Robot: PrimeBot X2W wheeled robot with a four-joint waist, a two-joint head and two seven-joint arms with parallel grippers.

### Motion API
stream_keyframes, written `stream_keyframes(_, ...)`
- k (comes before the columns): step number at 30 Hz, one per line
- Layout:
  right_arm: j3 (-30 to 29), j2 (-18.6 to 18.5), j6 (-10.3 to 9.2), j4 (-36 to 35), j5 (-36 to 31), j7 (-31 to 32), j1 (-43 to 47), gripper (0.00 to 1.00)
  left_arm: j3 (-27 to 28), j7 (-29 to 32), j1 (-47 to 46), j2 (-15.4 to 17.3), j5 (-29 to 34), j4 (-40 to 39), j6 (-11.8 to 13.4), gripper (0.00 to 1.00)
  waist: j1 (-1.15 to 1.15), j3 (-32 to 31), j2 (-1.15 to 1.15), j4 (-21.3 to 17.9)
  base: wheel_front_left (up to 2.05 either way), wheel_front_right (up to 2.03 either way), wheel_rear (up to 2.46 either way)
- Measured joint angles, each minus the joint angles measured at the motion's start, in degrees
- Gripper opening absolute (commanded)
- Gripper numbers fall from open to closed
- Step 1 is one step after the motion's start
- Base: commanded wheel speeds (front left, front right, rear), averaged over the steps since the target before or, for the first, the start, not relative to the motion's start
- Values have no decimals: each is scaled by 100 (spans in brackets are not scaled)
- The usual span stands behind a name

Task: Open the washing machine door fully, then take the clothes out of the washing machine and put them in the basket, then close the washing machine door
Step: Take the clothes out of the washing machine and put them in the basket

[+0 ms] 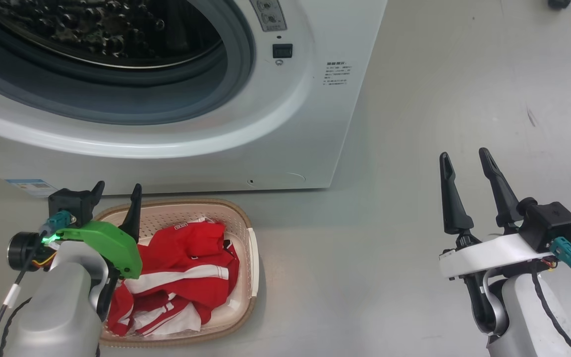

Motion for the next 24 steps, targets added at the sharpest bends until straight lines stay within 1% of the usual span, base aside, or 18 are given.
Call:
stream_keyframes(4, -56, 0, 41, 19, 29, 1, 102, 100, 7, -1, 84, -55, 0, -233, -1, 100, 0, -247, 0, 156, 0, 0, 0)
stream_keyframes(11, -126, -2, 58, 48, 40, 1, 365, 100, 190, -10, 378, -126, -1, -983, -2, 100, 0, -662, 0, 415, 0, 0, 0)
stream_keyframes(19, -172, 2, 86, 53, 83, 0, 605, 100, 488, -14, 905, -134, -1, -1648, 7, 100, 0, -1064, 0, 657, 0, 0, 0)
stream_keyframes(24, -169, 9, 93, 51, 87, 1, 760, 100, 569, -15, 1274, -131, 12, -1969, 19, 100, 0, -1257, 0, 762, 0, 0, 0)
